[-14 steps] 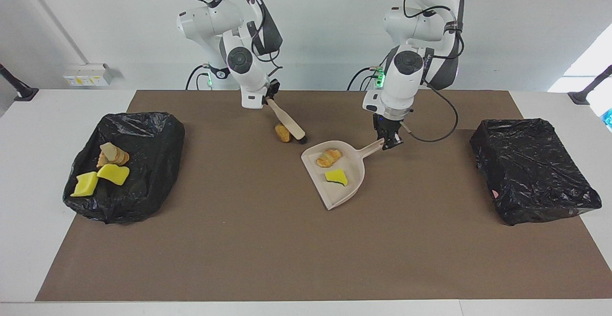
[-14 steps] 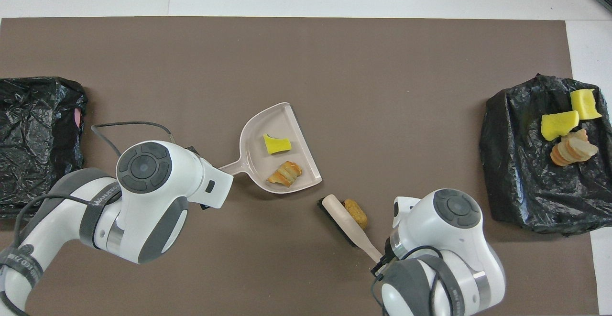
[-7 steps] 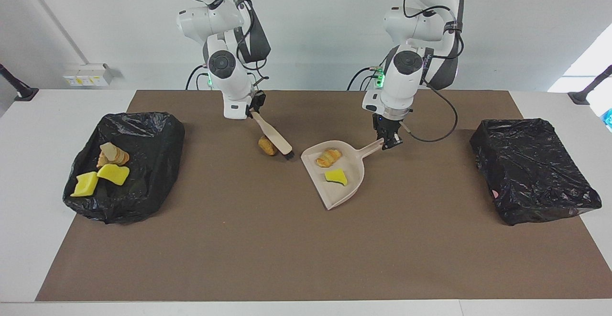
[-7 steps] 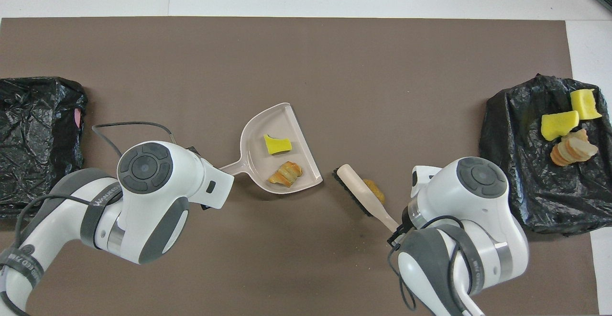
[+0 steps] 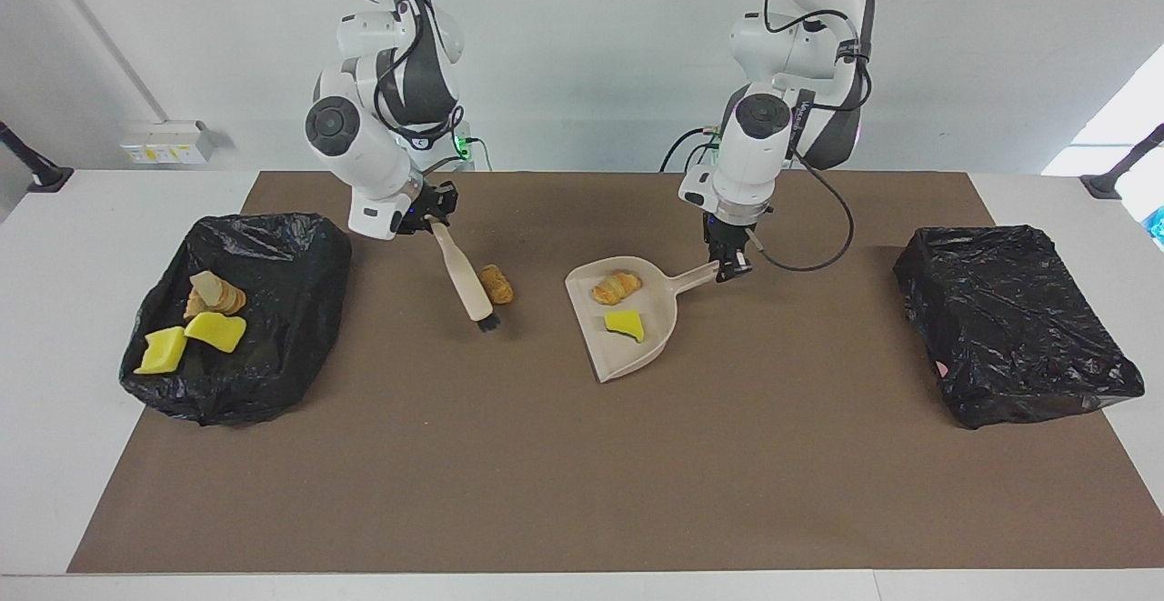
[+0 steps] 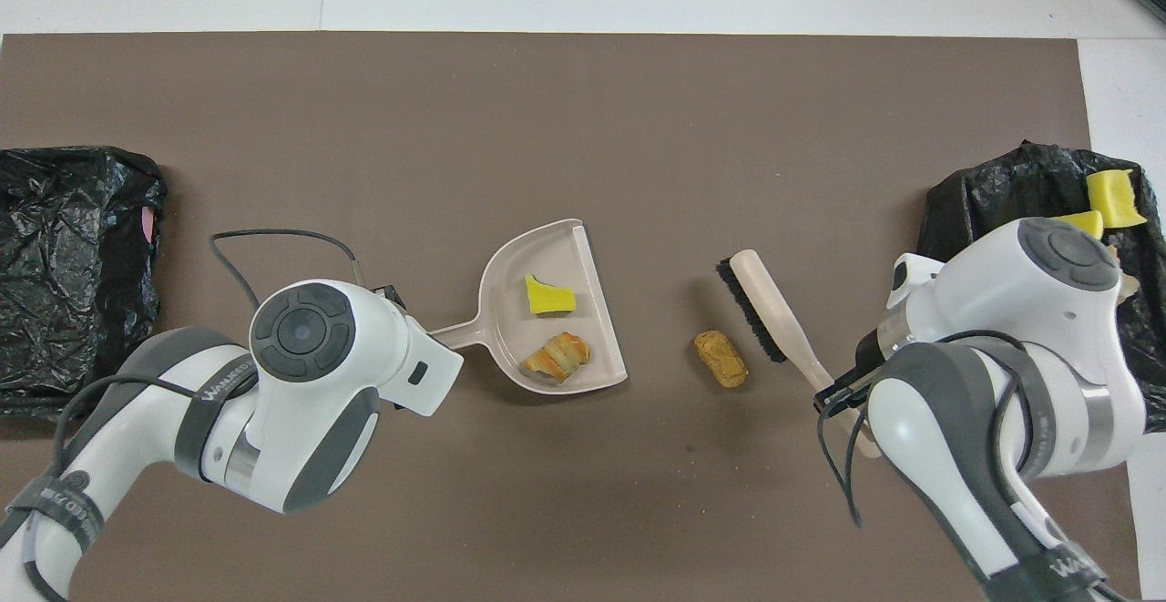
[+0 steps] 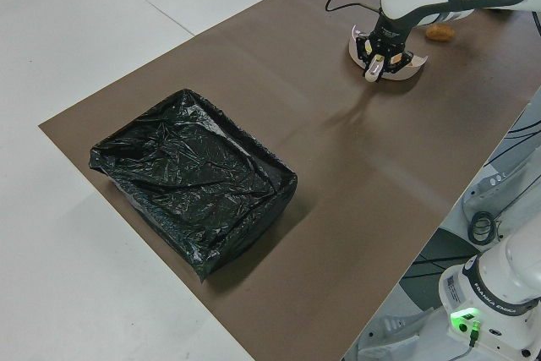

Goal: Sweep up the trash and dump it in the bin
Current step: 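Sweep the last bread scrap into the dustpan with the brush, then lift the dustpan with the left gripper while the right gripper withdraws the brush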

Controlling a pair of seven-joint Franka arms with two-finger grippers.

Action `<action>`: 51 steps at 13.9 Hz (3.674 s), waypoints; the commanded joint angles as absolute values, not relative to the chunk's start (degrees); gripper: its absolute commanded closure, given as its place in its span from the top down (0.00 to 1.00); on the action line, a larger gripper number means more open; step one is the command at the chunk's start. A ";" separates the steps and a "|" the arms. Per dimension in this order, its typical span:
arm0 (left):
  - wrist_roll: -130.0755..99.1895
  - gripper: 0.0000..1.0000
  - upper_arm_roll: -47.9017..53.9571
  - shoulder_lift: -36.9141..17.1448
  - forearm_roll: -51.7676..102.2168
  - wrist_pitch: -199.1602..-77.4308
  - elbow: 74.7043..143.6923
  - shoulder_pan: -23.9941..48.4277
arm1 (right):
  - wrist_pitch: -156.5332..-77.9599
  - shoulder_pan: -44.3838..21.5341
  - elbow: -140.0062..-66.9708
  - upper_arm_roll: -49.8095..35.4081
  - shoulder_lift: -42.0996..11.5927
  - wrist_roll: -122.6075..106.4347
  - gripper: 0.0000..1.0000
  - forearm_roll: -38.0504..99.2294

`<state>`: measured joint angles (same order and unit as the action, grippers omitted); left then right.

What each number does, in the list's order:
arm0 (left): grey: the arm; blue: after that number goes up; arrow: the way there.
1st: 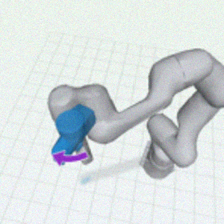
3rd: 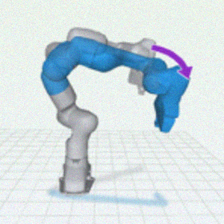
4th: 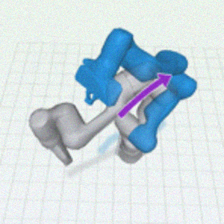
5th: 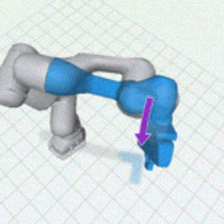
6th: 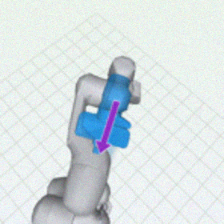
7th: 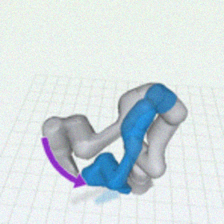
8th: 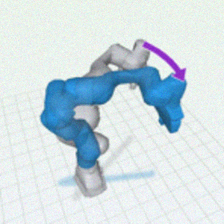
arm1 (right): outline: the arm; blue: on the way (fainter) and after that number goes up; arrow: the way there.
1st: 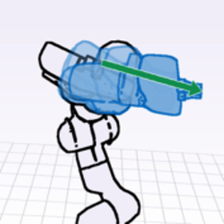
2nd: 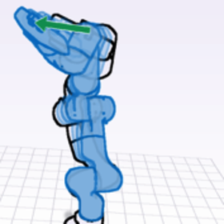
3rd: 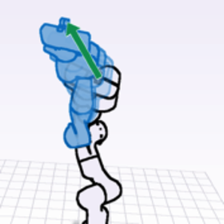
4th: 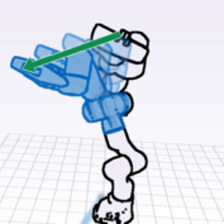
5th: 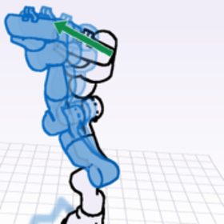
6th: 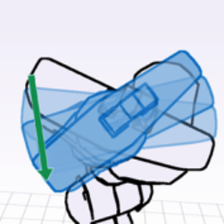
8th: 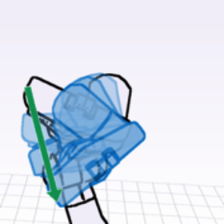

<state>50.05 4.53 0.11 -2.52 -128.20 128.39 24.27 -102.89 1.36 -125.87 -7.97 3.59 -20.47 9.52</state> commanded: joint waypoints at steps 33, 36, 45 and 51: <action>47.91 0.00 3.95 1.41 -2.73 -126.83 128.58 25.58 | -112.34 -23.21 -125.77 -8.44 2.80 18.11 0.00 23.05; 42.47 0.00 3.87 1.49 -2.37 -125.86 128.67 24.97 | -106.19 -20.92 -123.06 -8.35 4.83 18.28 0.00 16.46; 48.33 0.00 3.43 5.71 6.32 -115.51 120.95 10.65 | -104.23 -27.58 -124.10 -9.93 11.07 30.31 0.00 12.04; 52.80 0.00 3.08 8.61 6.33 -111.37 117.08 2.22 | -116.17 -39.63 -127.97 -9.93 7.48 42.00 0.00 12.30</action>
